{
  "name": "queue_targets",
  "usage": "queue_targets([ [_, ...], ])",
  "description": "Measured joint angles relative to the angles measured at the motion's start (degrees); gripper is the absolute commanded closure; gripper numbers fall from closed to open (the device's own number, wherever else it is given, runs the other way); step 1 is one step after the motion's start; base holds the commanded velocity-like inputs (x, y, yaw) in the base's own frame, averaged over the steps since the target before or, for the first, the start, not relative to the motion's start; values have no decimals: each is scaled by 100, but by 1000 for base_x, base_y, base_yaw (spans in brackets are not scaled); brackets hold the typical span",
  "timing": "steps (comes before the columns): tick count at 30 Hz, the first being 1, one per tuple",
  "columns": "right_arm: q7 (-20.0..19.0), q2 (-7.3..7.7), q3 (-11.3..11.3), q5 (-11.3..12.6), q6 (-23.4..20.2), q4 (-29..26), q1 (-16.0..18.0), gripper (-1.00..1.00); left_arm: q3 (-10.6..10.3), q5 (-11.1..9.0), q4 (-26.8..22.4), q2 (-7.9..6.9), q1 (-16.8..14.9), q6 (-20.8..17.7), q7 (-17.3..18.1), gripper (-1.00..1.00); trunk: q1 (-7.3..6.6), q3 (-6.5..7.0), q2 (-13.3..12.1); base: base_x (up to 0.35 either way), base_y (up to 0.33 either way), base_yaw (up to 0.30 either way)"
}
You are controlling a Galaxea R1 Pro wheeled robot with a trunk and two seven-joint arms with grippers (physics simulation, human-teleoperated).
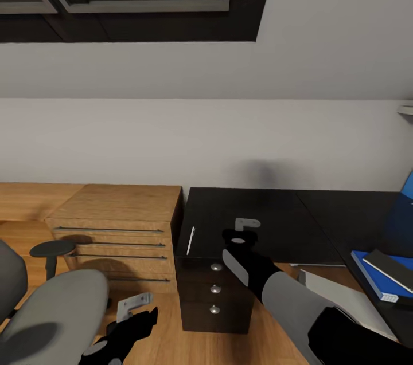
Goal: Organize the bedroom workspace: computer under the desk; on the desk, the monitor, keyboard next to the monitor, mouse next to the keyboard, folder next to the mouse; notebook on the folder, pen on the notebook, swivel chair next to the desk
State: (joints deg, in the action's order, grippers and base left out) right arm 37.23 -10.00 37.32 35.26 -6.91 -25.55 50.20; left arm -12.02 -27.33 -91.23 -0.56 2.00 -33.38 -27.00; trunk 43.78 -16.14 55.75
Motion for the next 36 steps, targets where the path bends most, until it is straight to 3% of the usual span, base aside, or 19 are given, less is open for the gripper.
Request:
queue_targets([
  [5,25,0,34,-24,0,-1,-32,-100,83,11,159,-1,-5,-5,4,-100,0,-1,0,0,0,160],
  [36,12,0,31,-30,9,36,-44,-100,105,-6,213,-7,-6,12,49,-100,0,-91,0,0,0,271],
])
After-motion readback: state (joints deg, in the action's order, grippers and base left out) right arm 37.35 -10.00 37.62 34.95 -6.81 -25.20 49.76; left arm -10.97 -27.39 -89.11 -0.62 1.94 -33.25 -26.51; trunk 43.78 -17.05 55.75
